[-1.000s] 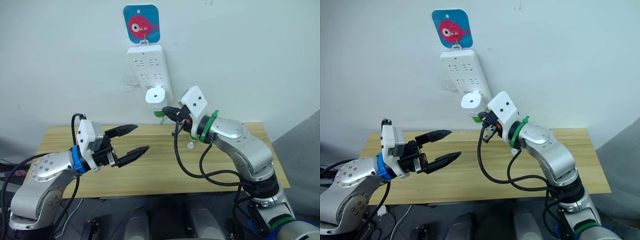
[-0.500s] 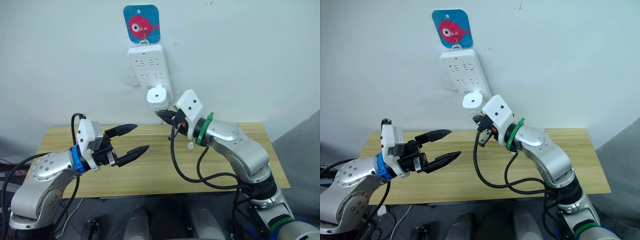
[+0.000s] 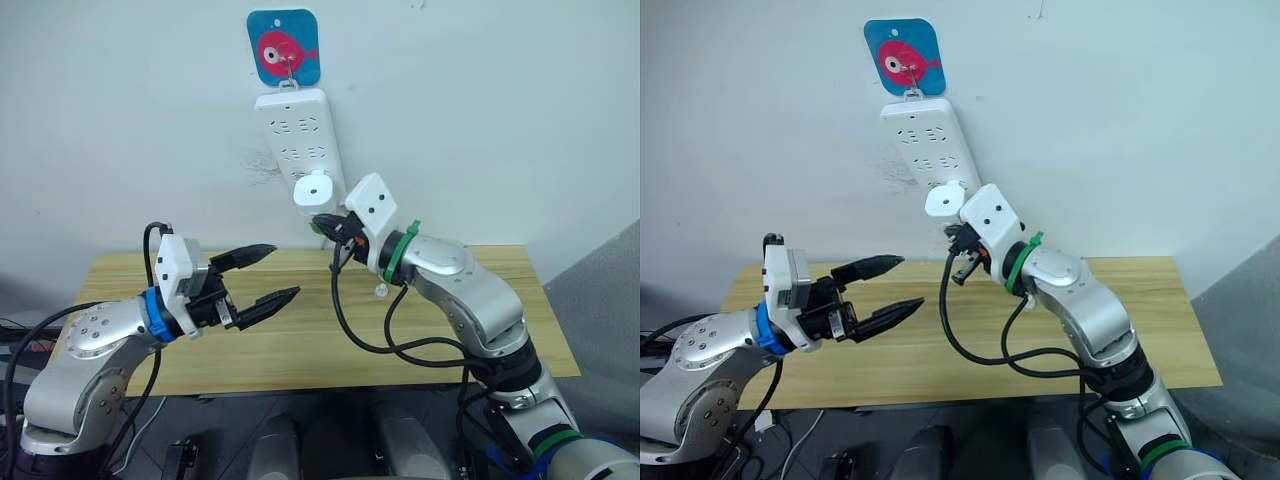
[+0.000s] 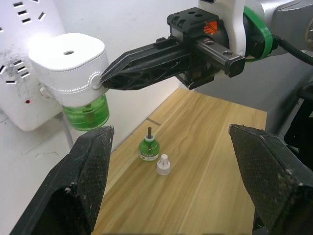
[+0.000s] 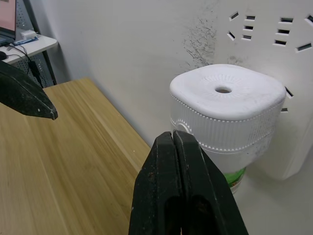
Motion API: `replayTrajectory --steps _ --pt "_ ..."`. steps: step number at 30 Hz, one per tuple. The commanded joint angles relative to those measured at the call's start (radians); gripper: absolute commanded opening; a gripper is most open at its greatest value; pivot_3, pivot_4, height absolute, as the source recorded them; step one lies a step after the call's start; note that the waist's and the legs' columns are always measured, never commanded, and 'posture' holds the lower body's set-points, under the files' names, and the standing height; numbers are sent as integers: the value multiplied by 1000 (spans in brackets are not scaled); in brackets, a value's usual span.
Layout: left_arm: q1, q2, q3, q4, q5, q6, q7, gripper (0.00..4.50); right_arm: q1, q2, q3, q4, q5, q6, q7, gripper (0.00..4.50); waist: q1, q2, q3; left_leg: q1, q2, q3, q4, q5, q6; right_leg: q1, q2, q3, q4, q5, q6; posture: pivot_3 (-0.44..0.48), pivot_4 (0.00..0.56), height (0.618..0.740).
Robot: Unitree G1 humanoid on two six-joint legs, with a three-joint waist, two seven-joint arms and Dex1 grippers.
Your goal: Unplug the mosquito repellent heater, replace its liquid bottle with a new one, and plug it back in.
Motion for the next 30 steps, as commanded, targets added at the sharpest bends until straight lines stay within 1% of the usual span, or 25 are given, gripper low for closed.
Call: replayTrajectory --steps 1,22,30 --pt "-11 0 -1 -25 -12 -1 7 4002 -20 10 -8 -7 -16 -21 -15 28 0 0 0 0 0 0 0 0 0 0 0 0 0 0 0 -55 166 725" --pt "-31 -1 -11 -37 -22 20 25 4002 -39 -12 -61 30 -53 -44 -47 28 1 0 0 0 0 0 0 0 0 0 0 0 0 0 0 -59 166 725" --pt "-31 1 -14 -41 -29 19 28 4002 -50 4 -86 53 -60 -48 -78 28 1 0 0 0 0 0 1 0 0 0 0 0 0 0 0 -61 166 725"
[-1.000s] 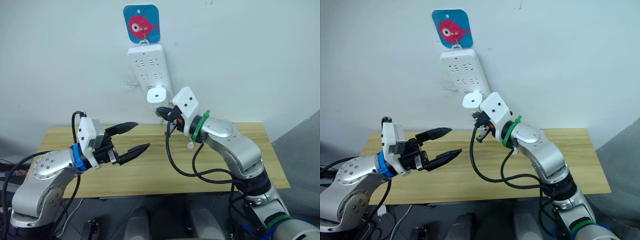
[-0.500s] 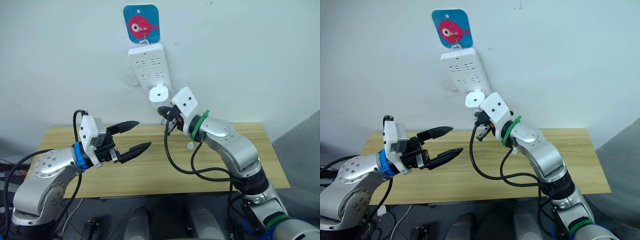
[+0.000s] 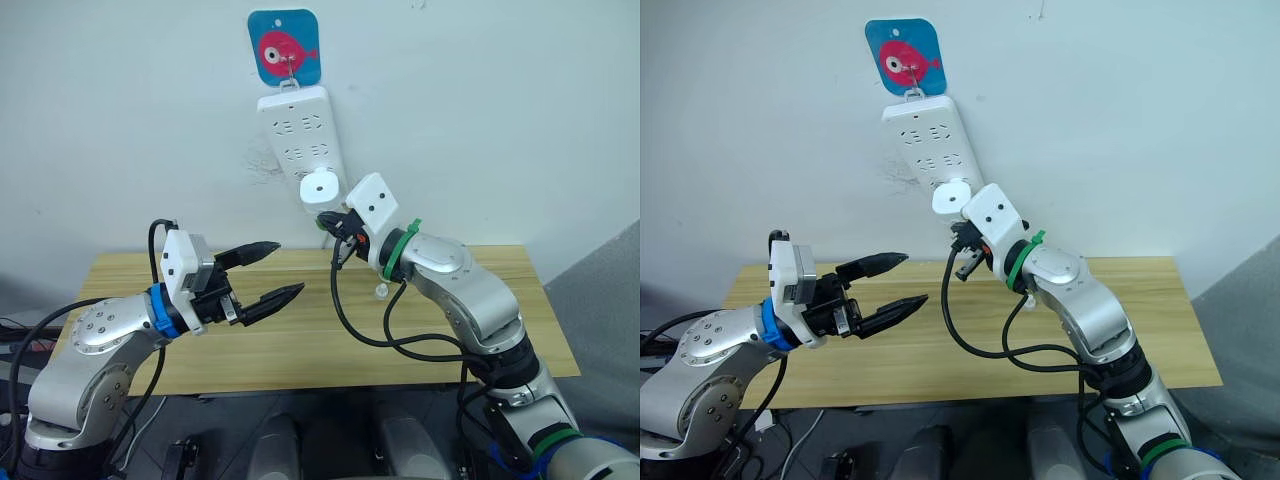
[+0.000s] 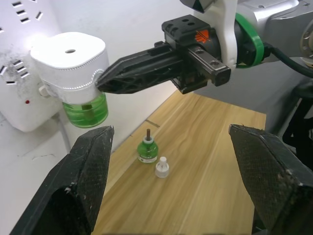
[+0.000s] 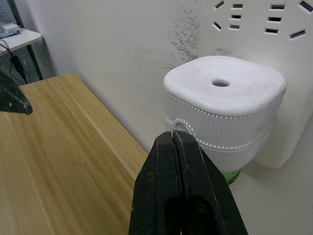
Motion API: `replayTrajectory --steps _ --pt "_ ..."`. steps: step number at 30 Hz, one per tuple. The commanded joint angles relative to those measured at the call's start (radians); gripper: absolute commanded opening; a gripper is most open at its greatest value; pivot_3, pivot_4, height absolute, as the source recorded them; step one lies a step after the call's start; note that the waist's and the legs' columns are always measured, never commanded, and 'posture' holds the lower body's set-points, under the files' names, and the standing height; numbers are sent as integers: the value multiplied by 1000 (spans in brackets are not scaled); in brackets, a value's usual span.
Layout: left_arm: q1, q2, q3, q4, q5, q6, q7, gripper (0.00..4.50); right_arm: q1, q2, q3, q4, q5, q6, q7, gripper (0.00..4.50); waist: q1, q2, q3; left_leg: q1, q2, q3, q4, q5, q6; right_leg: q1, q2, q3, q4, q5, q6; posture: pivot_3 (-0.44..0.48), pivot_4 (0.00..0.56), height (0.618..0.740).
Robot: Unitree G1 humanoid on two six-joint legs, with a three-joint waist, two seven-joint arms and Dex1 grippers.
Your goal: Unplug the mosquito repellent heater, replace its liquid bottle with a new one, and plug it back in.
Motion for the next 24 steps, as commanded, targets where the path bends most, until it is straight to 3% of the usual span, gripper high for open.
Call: replayTrajectory --steps 1,10,16,20,23,24 --pt "-11 2 8 -39 -16 -3 5 4002 -42 2 -79 9 -31 -31 -56 28 0 0 0 0 0 0 0 0 0 0 0 0 0 0 0 -60 167 725" --pt "4 6 18 -42 -35 13 18 4002 -9 -31 -72 -103 99 31 77 28 0 0 0 0 0 0 0 0 0 0 0 0 0 0 0 -61 166 725" --pt "23 19 42 -23 -19 11 22 4002 56 -138 -64 -232 175 35 184 28 0 0 0 0 0 0 -1 0 0 0 0 -1 -1 0 0 -60 155 725" --pt "59 46 65 32 57 -29 14 4002 112 -251 -76 -264 137 -14 216 28 0 0 0 0 0 0 -1 0 0 0 0 0 -1 0 0 -58 146 725" --pt "92 102 77 103 109 -94 -78 4500 180 -345 -122 -267 121 -73 241 595 1 -1 -1 0 0 0 -1 0 0 0 0 0 -1 0 0 -58 141 725" --pt "101 120 76 128 133 -131 -110 4500 206 -385 -135 -265 113 -102 263 994 1 -1 -1 0 0 0 -1 0 0 0 0 -1 -2 0 0 -57 136 725"
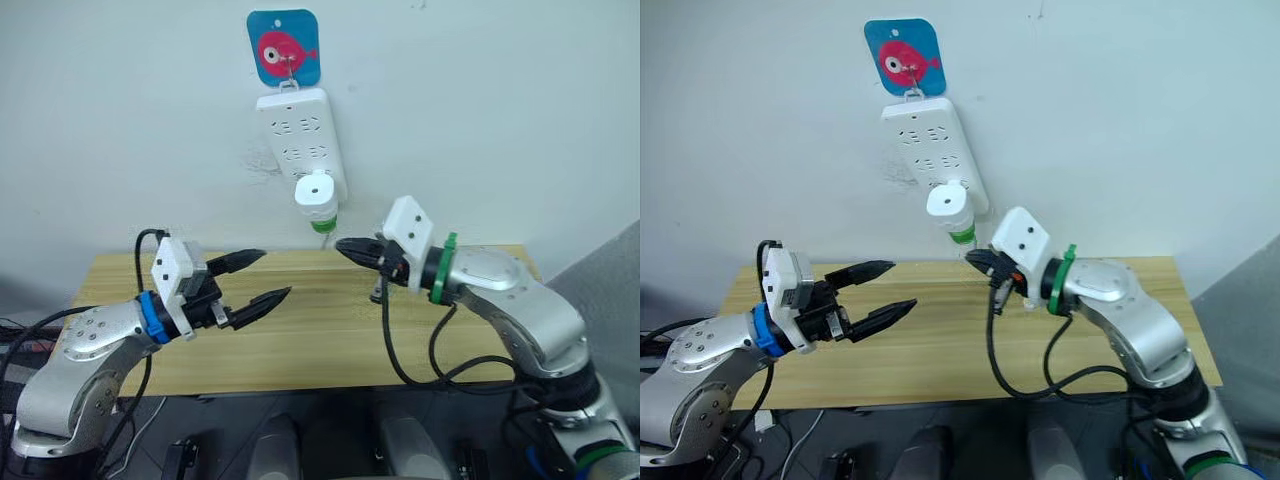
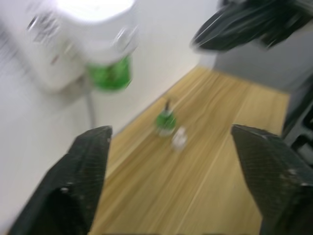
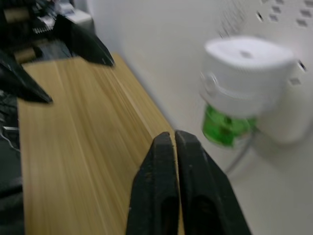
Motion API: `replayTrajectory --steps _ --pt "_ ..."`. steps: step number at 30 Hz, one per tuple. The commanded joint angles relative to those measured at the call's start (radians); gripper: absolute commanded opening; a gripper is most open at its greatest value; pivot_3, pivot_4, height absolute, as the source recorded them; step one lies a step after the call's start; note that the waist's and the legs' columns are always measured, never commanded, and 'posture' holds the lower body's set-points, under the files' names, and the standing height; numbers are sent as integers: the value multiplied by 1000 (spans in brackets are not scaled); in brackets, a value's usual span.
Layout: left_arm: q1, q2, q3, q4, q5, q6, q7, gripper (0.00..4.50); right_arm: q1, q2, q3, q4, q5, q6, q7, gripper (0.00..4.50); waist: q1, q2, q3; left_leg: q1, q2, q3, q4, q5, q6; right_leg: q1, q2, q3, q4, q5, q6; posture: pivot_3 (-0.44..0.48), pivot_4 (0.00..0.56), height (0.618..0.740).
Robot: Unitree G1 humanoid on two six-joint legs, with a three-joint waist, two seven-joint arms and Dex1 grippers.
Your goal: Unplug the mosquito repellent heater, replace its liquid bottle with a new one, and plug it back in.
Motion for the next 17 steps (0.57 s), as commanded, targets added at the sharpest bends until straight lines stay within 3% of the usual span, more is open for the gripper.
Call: replayTrajectory --steps 1,7,9,12,17 --pt "15 47 32 58 71 -113 -90 4500 59 -98 -72 -29 -23 -103 62 1316 1 0 0 0 0 1 0 0 0 0 0 0 0 0 0 -57 130 725" --pt "-19 130 38 165 165 -167 -135 4500 146 -277 -220 -18 44 -184 222 3566 0 -2 -7 0 0 1 0 0 0 0 0 1 0 0 0 -60 101 725" --pt "-5 156 30 182 248 -193 -99 4500 175 -338 -242 -5 24 -212 257 4269 -1 -2 -13 0 0 1 0 0 0 0 0 0 0 0 0 -57 91 725" --pt "35 186 20 197 342 -219 -69 4500 232 -414 -251 30 -19 -279 301 4456 -3 -2 -24 1 0 2 -1 0 0 0 0 1 -1 0 0 -54 83 725" --pt "37 158 43 232 314 -254 -95 4500 263 -445 -262 105 -54 -363 314 4456 -2 -4 -32 1 0 3 0 0 0 0 0 2 0 0 0 -47 72 725"
